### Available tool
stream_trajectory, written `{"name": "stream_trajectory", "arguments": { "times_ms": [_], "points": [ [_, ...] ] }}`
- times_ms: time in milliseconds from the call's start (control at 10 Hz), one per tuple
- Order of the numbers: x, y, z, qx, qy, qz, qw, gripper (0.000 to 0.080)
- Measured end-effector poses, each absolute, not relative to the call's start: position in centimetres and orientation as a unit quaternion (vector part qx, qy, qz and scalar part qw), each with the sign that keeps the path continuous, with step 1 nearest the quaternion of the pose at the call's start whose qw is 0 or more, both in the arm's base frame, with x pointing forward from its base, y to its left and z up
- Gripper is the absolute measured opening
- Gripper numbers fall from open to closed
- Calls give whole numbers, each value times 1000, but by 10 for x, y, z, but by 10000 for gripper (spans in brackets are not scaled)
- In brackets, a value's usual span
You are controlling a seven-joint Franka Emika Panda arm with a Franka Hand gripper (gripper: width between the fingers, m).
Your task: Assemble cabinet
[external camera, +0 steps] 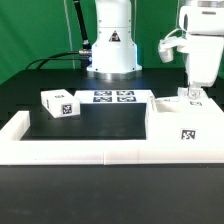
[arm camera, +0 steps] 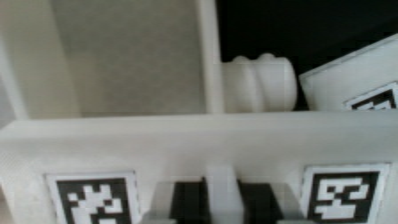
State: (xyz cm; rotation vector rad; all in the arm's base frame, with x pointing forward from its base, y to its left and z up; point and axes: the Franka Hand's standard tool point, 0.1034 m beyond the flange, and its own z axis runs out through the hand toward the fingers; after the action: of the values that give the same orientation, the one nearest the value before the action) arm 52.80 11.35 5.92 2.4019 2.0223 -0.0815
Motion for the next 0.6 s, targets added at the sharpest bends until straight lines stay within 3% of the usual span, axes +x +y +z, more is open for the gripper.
{"name": "stream_trajectory", "arguments": {
  "times_ms": [600],
  "points": [
    [534, 108, 58, 755, 655, -23, -1, 70]
  ]
}}
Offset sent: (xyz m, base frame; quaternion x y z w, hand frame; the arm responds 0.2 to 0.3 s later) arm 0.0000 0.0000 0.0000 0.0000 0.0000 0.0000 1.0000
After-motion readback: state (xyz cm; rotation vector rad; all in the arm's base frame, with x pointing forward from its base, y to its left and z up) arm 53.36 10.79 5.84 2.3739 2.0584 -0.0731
